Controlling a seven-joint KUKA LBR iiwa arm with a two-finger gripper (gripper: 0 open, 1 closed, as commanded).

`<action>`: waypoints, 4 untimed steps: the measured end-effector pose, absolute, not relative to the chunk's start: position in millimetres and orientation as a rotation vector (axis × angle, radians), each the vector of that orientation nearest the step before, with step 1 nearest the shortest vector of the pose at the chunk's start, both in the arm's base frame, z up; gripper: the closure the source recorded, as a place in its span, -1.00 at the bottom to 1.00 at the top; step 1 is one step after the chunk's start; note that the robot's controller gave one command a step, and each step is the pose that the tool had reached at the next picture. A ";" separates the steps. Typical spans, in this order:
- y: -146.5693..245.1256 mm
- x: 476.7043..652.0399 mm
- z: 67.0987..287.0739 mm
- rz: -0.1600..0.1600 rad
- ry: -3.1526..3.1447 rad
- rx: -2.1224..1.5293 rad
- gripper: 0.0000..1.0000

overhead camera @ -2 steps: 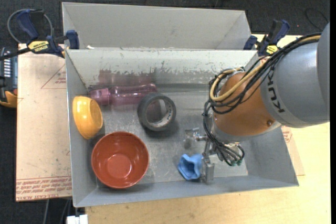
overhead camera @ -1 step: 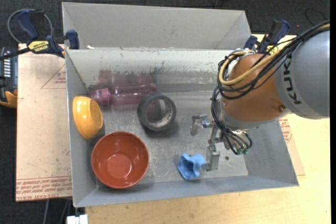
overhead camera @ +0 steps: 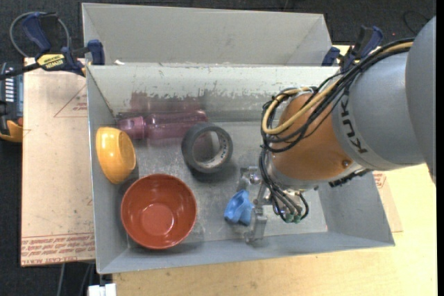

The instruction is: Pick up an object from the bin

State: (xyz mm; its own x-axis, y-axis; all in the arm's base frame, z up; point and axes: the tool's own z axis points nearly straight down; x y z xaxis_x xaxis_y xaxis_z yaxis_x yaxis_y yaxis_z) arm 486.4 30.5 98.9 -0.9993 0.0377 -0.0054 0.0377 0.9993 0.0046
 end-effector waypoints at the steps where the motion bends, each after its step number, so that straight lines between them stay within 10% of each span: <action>1: 24.4 483.2 71.2 0.002 3.112 -0.039 -1.00; 2: 46.7 482.3 70.2 0.010 3.101 0.417 1.00; 4: 46.6 480.8 97.9 0.009 3.106 0.416 1.00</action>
Offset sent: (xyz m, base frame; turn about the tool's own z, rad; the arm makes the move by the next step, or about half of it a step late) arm -0.0047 0.0154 -0.0289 0.2315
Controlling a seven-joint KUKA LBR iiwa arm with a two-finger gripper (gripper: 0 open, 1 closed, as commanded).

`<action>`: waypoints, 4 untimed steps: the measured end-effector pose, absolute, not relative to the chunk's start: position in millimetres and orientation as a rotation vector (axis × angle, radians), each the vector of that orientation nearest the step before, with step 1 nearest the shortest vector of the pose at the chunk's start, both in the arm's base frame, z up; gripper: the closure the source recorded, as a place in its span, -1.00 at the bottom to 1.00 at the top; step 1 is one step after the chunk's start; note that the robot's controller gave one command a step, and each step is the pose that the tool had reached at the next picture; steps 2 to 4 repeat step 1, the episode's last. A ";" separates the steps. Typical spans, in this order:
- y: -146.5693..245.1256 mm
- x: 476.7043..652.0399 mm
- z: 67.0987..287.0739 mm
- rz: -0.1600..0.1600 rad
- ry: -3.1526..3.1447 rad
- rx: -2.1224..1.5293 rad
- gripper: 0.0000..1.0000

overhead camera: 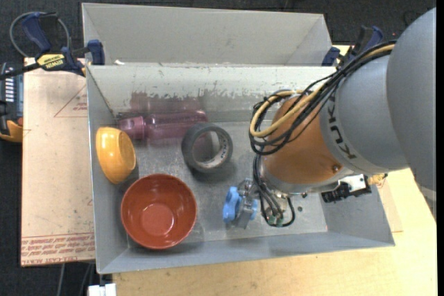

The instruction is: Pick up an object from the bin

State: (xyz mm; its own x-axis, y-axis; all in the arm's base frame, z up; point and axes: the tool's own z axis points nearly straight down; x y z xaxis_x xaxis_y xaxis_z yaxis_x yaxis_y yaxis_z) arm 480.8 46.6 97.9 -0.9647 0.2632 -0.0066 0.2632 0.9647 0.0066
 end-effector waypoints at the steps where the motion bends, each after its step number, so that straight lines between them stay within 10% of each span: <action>1: 46.9 481.7 115.7 0.011 3.102 0.414 1.00; 4: 46.9 481.7 115.7 0.011 3.102 0.414 1.00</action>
Offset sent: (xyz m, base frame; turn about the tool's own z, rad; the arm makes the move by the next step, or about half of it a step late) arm 0.0009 0.0001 0.0165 -0.0009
